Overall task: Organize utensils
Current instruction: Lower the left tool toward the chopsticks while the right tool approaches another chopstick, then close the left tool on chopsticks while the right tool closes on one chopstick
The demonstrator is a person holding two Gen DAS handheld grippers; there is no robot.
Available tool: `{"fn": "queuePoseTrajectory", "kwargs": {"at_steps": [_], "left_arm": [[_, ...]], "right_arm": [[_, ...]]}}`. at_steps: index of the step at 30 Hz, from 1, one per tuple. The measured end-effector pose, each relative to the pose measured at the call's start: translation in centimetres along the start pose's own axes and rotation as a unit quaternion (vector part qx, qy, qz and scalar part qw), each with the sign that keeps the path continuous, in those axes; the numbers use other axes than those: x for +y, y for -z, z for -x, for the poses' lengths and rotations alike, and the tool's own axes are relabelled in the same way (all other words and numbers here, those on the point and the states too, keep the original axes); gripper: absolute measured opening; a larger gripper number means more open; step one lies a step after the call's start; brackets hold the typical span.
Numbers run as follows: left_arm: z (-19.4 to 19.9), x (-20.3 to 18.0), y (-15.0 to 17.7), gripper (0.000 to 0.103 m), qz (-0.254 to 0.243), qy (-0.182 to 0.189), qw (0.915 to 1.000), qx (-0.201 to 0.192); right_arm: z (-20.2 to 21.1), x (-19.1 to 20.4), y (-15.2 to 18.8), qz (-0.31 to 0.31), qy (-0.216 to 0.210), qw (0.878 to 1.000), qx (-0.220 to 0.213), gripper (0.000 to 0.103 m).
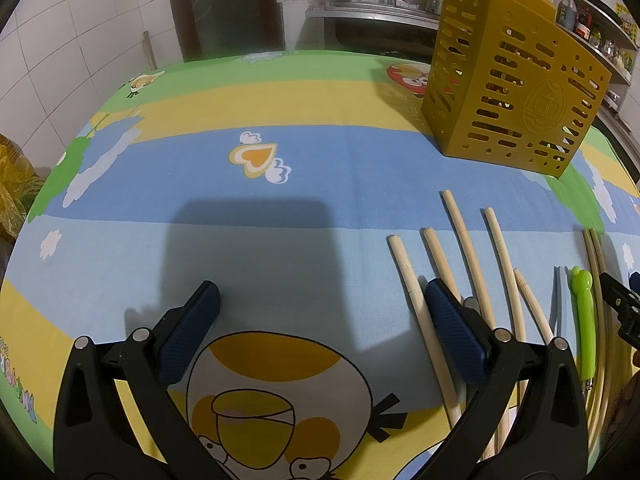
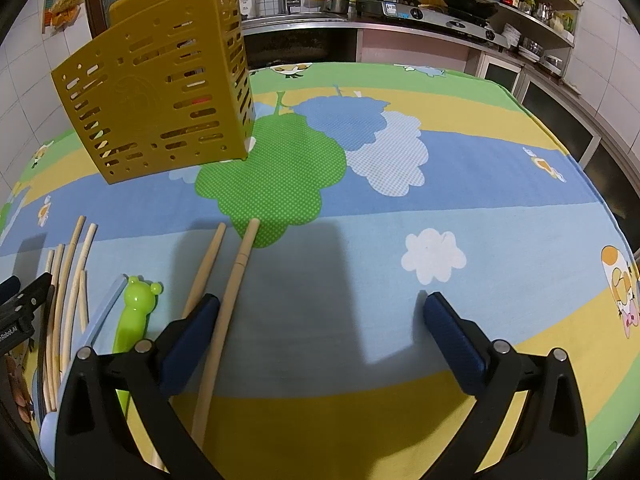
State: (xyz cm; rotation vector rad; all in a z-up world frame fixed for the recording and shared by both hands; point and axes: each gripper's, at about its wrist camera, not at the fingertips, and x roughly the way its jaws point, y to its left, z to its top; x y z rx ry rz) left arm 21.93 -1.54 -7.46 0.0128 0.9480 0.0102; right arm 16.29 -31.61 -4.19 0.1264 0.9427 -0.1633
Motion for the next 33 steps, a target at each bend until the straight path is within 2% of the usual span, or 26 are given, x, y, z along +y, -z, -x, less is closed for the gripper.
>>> {"fn": "queuePoseTrajectory", "kwargs": {"at_steps": [14, 17, 21, 24, 28, 32, 33], "left_arm": [[0.2, 0.3, 0.1, 0.099, 0.003, 0.005, 1.0000, -0.001], [0.5, 0.2, 0.2, 0.095, 0.002, 0.005, 1.0000, -0.003], [1.4, -0.6, 0.8, 0.074, 0.004, 0.010, 0.9999, -0.012], [1.9, -2.0, 1.2, 0.067, -0.009, 0.021, 0.9996, -0.014], [2.2, -3.0, 1.2, 0.051, -0.017, 0.024, 0.9995, -0.014], [2.1, -3.0, 0.6, 0.041, -0.008, 0.034, 0.9994, 0.000], [2.0, -2.9, 0.4, 0.035, -0.006, 0.034, 0.9994, 0.004]], "right_arm": [[0.1, 0.0, 0.0, 0.000, 0.000, 1.000, -0.001, 0.099], [0.2, 0.3, 0.1, 0.003, 0.004, 1.000, -0.005, 0.098], [0.8, 1.0, 0.2, 0.015, -0.004, 1.000, -0.017, 0.079], [1.2, 1.6, 0.4, 0.018, -0.008, 1.000, -0.021, 0.064], [1.4, 2.4, 0.3, 0.011, -0.008, 1.000, -0.014, 0.043], [1.3, 3.1, -0.4, 0.009, -0.004, 1.000, -0.003, 0.029], [1.1, 3.2, -0.6, 0.008, -0.004, 1.000, -0.001, 0.024]]}}
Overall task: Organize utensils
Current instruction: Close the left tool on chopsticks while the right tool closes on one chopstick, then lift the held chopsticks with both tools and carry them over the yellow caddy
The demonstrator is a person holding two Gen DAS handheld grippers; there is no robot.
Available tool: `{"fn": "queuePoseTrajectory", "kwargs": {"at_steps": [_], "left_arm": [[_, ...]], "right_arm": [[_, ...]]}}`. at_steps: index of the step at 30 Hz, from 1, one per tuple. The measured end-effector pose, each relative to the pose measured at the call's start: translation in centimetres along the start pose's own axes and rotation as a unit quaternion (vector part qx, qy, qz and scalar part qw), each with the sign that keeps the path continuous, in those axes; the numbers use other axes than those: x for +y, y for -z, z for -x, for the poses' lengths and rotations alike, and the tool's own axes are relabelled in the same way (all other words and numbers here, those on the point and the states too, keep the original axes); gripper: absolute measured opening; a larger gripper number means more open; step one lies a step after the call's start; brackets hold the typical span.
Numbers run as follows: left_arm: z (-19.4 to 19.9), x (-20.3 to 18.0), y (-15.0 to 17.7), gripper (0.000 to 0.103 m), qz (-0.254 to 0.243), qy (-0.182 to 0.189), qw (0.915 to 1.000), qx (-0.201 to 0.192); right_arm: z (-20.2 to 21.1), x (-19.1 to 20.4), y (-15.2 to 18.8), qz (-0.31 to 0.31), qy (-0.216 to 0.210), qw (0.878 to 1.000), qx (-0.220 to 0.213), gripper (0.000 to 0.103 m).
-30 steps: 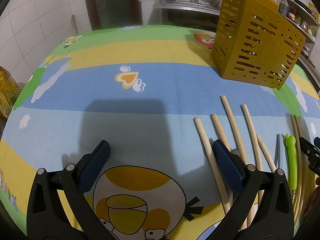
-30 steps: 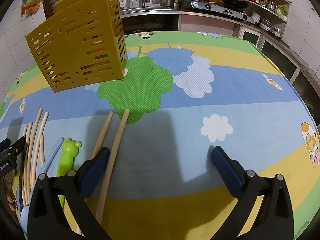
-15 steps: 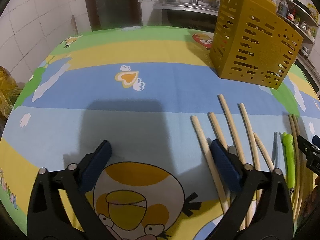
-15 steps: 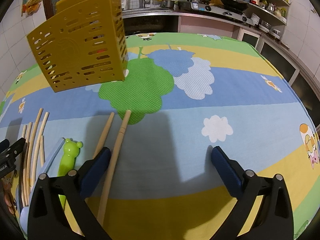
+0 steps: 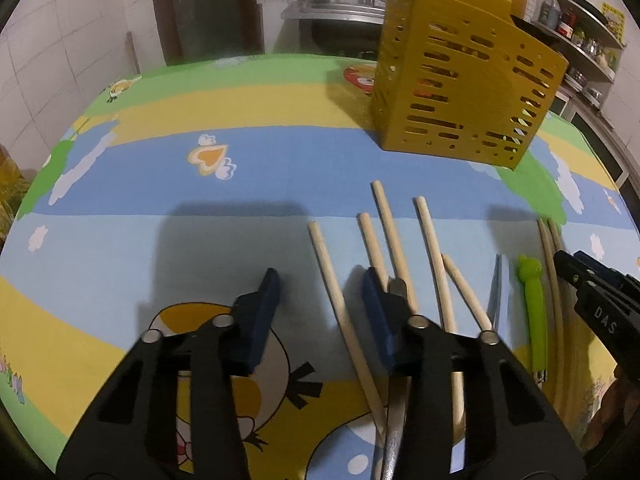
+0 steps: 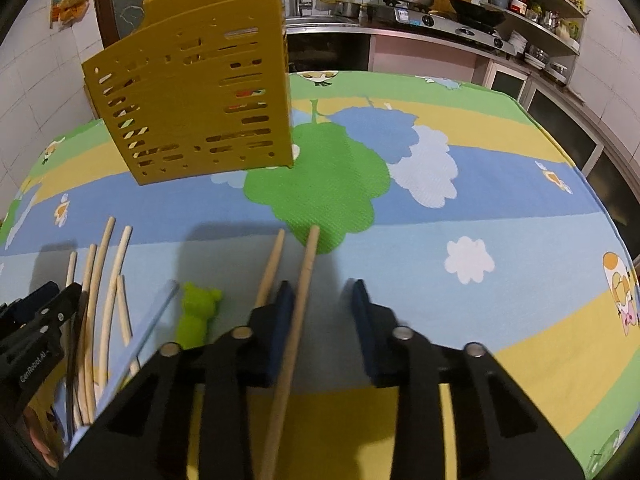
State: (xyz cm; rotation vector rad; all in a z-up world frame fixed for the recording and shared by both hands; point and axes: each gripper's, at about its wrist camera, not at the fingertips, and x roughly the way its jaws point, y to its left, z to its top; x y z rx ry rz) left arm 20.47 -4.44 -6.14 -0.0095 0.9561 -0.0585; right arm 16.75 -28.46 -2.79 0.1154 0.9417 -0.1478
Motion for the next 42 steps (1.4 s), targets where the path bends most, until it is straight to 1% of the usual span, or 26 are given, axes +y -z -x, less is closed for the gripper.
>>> {"fn": "queuePoseTrajectory", "kwargs": {"at_steps": [1, 2, 4, 5, 6, 7, 10, 13, 17, 18, 23, 26, 28, 30, 37, 40, 42], "left_arm": [[-0.1, 0.1, -0.3, 0.030, 0.002, -0.001, 1.0000, 0.004], [-0.2, 0.2, -0.4, 0.028, 0.004, 0.000, 1.0000, 0.006], [-0.4, 0.6, -0.9, 0.020, 0.011, 0.004, 0.9999, 0.012], [-0.5, 0.7, -1.1, 0.018, 0.014, 0.004, 0.9998, 0.014], [-0.6, 0.7, -1.2, 0.012, 0.015, 0.006, 0.9998, 0.015], [-0.6, 0.7, -1.2, 0.009, 0.014, 0.010, 0.9997, 0.016], [-0.5, 0.6, -1.3, 0.008, 0.017, 0.017, 0.9996, 0.016], [0.2, 0.5, -1.2, 0.007, 0.023, 0.033, 0.9992, 0.009], [3.2, -0.3, -1.4, 0.007, 0.010, 0.040, 0.9981, -0.047], [4.3, -0.6, -1.4, 0.007, 0.005, 0.044, 0.9968, -0.066], [8.8, -2.0, -1.0, 0.006, -0.025, 0.041, 0.9884, -0.144], [10.9, -2.1, -1.1, 0.006, -0.029, 0.045, 0.9829, -0.176], [12.5, -2.2, -0.9, 0.005, -0.032, 0.039, 0.9773, -0.206], [13.6, -2.3, -1.0, 0.005, -0.032, 0.039, 0.9726, -0.227], [16.8, -2.2, -2.0, 0.005, -0.029, 0.051, 0.9581, -0.280], [17.9, -2.2, -3.6, 0.005, -0.022, 0.063, 0.9530, -0.295], [18.7, -2.4, -5.4, 0.005, -0.019, 0.071, 0.9491, -0.306]], "right_arm": [[-0.2, 0.0, -0.2, -0.003, -0.002, 1.000, 0.003, 0.021], [-0.4, -0.1, -0.5, -0.007, -0.004, 1.000, 0.005, 0.020], [-0.8, -0.2, -1.1, -0.012, -0.006, 1.000, 0.008, 0.010], [-1.0, -0.2, -1.3, -0.013, -0.008, 1.000, 0.009, 0.008], [-1.1, -0.2, -1.5, -0.015, -0.011, 1.000, 0.011, 0.008], [-1.0, -0.3, -1.6, -0.016, -0.013, 1.000, 0.011, 0.007], [-0.6, -0.5, -1.4, -0.024, -0.025, 0.999, 0.004, 0.006], [0.9, -1.1, -1.4, -0.030, -0.032, 0.999, -0.023, 0.006], [4.2, -2.1, -1.7, -0.035, -0.054, 0.995, -0.074, 0.006], [5.3, -2.3, -1.7, -0.037, -0.061, 0.993, -0.093, 0.006], [8.9, -2.8, -1.7, -0.031, -0.070, 0.983, -0.165, 0.006], [10.4, -3.1, -1.5, -0.033, -0.077, 0.976, -0.200, 0.006], [11.4, -3.1, -1.3, -0.028, -0.074, 0.971, -0.225, 0.006], [12.1, -3.0, -1.1, -0.022, -0.073, 0.967, -0.243, 0.006], [14.6, -2.3, -0.5, -0.009, -0.067, 0.952, -0.298, 0.006], [16.2, -2.0, -1.8, -0.003, -0.069, 0.944, -0.324, 0.006], [17.3, -2.0, -3.5, -0.005, -0.075, 0.937, -0.342, 0.006]]}}
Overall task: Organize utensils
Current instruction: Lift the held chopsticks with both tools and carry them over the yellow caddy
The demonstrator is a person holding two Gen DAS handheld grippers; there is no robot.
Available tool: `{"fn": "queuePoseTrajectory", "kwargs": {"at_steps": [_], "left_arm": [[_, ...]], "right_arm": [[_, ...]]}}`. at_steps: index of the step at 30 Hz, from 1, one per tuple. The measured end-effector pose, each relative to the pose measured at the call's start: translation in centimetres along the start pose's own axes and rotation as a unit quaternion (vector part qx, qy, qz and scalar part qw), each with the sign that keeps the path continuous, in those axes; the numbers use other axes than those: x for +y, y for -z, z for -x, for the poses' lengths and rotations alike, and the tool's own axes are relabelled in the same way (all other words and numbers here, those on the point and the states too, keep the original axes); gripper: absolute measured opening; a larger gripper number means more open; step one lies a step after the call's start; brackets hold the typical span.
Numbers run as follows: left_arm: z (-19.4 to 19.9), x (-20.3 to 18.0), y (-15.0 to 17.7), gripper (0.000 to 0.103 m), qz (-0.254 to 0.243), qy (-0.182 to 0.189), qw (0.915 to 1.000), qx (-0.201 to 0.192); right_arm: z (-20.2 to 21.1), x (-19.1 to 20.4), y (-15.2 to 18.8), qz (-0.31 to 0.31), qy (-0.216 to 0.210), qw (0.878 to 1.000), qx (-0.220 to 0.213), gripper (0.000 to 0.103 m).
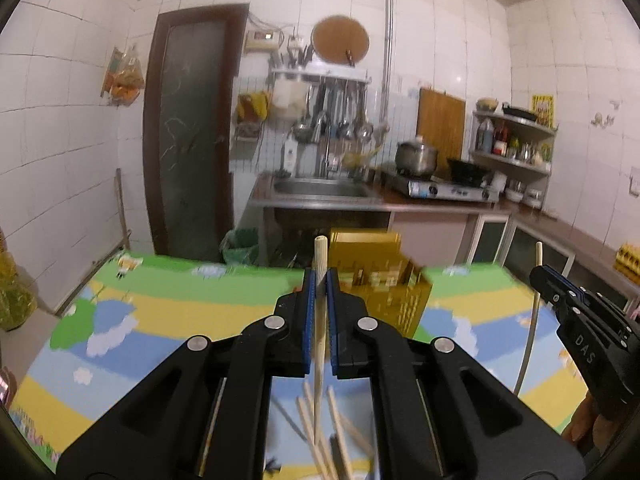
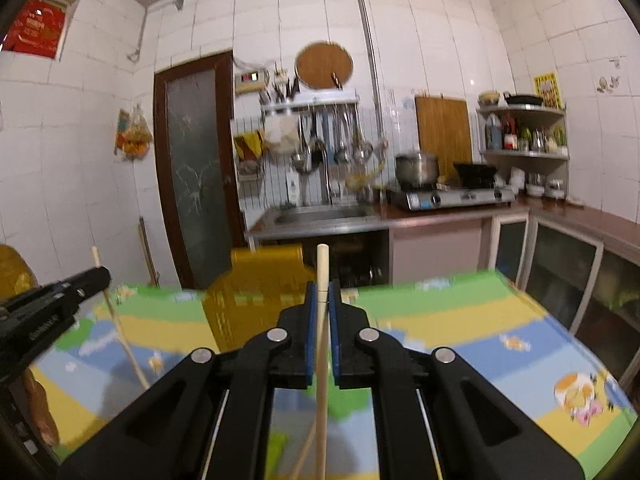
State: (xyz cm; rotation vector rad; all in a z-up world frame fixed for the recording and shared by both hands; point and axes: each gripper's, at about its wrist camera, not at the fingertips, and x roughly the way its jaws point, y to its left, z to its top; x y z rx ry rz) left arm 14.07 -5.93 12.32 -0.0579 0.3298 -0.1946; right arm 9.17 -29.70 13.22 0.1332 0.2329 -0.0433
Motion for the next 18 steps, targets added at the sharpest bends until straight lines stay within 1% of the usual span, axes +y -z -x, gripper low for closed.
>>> {"fn": "queuePoseTrajectory", "kwargs": {"at_steps": [6, 9, 11, 14, 16, 18], "left_arm": [[-1.6, -1.4, -6.9, 0.005, -0.006, 0.009, 0.9981, -0.061], [-3.3, -2.1, -9.8, 0.005, -0.011, 0.009, 0.9966, -0.081], [-4.7, -2.5, -11.1, 0.005, -0.012, 0.006, 0.9958, -0.091], [-7.4, -2.8, -11.9, 0.005, -0.013, 0.008, 0.9958, -0.091], [-9.8, -2.8, -11.3, 0.005, -0.012, 0.005, 0.9967, -0.080], [-12.0, -2.4, -9.9, 0.005, -0.007, 0.003, 0.9979, -0.064]], "right_arm": [[-2.6, 0.0, -7.3, -0.010, -0.009, 0.998, -0.056, 0.006], [-5.0, 0.2, -10.2, -0.020, -0.016, 0.997, -0.074, 0.006], [-6.5, 0.5, -11.5, -0.025, -0.019, 0.996, -0.088, 0.006], [-9.1, 1.1, -12.6, -0.029, -0.026, 0.993, -0.114, 0.006], [-10.6, 1.5, -12.2, -0.026, -0.030, 0.992, -0.118, 0.006], [-12.6, 1.8, -11.1, -0.017, -0.025, 0.992, -0.119, 0.006]]}}
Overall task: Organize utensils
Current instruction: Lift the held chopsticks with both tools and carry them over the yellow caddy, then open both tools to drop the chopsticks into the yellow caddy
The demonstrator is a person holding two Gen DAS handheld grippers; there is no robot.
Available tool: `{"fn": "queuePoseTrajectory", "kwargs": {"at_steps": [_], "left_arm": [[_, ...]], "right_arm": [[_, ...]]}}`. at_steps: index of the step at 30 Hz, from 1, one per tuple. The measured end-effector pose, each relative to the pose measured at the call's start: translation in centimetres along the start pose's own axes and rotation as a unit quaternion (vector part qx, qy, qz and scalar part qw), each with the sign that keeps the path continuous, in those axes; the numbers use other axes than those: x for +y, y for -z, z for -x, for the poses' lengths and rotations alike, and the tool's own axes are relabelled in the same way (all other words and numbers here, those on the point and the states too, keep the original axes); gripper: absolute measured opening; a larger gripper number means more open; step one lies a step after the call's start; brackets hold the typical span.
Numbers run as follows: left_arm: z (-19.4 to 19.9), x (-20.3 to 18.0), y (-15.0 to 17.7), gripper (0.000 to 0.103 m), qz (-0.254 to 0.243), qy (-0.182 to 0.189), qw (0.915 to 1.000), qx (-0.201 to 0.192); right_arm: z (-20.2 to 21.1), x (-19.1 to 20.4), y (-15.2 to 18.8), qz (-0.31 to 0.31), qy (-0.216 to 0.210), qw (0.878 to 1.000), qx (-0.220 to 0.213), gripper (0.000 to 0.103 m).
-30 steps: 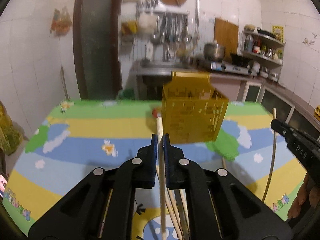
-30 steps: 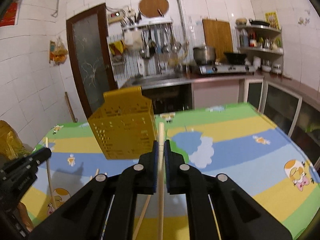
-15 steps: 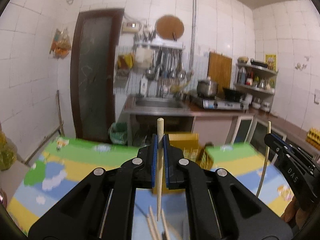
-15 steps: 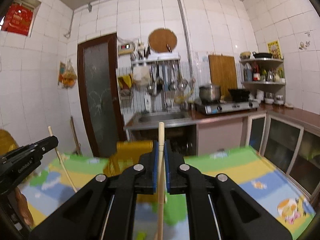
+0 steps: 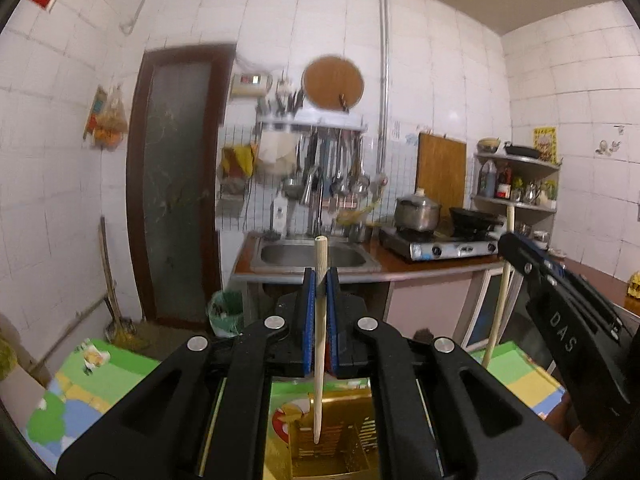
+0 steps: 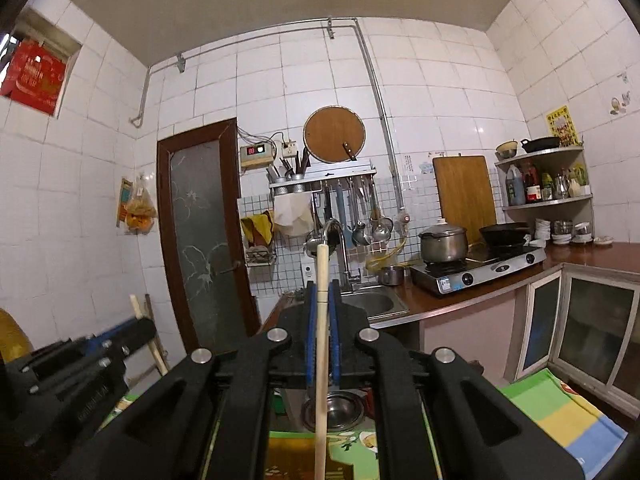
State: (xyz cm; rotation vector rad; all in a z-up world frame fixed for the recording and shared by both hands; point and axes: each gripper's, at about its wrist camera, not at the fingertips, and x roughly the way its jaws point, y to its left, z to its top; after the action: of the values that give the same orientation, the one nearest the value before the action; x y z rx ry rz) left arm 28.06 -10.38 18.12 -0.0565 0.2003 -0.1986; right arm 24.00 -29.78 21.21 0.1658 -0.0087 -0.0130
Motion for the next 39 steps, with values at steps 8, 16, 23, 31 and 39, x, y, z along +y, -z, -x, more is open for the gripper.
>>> {"fn": "queuePoseTrajectory", "kwargs": {"at_steps": [8, 16, 23, 31, 39], "left_arm": [[-5.1, 1.5, 5.6, 0.005, 0.006, -0.010, 0.9984, 0.056], [-5.6, 2.3, 6.6, 0.005, 0.009, -0.013, 0.9979, 0.063], [-5.5, 2.5, 7.5, 0.005, 0.006, -0.020, 0.9975, 0.067], [-6.4, 3.2, 8.7, 0.005, 0.017, -0.020, 0.9961, 0.084], [-0.3, 3.8, 6.2, 0.083, 0.043, -0.029, 0.9966, 0.064]], "right_arm": [[-4.1, -1.7, 6.7, -0.005, 0.003, 0.998, 0.057, 0.006], [-1.5, -2.4, 3.1, -0.041, -0.015, 0.999, 0.011, 0.006], [-2.0, -0.7, 2.0, -0.006, -0.013, 0.999, -0.036, 0.006], [-4.2, -1.0, 7.2, 0.009, -0.013, 1.000, 0.026, 0.006], [-1.4, -3.2, 7.1, 0.000, 0.012, 0.996, 0.088, 0.071]]}}
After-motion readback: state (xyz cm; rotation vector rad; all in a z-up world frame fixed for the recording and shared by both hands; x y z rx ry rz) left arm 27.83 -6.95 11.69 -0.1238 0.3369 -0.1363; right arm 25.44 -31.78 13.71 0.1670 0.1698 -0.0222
